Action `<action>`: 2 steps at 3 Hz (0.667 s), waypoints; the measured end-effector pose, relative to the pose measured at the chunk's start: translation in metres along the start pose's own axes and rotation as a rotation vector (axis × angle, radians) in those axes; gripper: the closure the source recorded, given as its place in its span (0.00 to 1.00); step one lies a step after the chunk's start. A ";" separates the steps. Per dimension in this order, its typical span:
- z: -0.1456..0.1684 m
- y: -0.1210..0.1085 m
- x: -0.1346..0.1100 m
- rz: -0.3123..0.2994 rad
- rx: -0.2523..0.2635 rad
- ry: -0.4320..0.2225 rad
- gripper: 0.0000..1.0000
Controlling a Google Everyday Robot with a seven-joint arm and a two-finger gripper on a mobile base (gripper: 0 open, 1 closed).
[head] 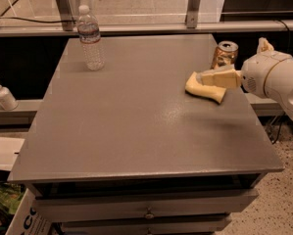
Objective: Move sponge near orange can
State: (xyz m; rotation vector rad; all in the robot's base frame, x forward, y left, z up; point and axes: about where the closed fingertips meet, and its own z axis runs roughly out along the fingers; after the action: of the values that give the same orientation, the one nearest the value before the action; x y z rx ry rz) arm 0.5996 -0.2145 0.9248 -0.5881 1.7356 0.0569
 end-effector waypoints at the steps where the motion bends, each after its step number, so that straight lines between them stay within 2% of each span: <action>1: -0.004 -0.018 -0.001 -0.061 -0.011 -0.018 0.00; 2: -0.020 -0.073 -0.011 -0.145 -0.045 -0.076 0.00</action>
Offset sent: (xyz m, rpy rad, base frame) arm 0.0196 -0.0818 0.0320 -0.1205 -0.1158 0.0854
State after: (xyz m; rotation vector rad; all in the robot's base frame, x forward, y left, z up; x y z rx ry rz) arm 0.6129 -0.2806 0.9605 -0.7350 1.6176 0.0160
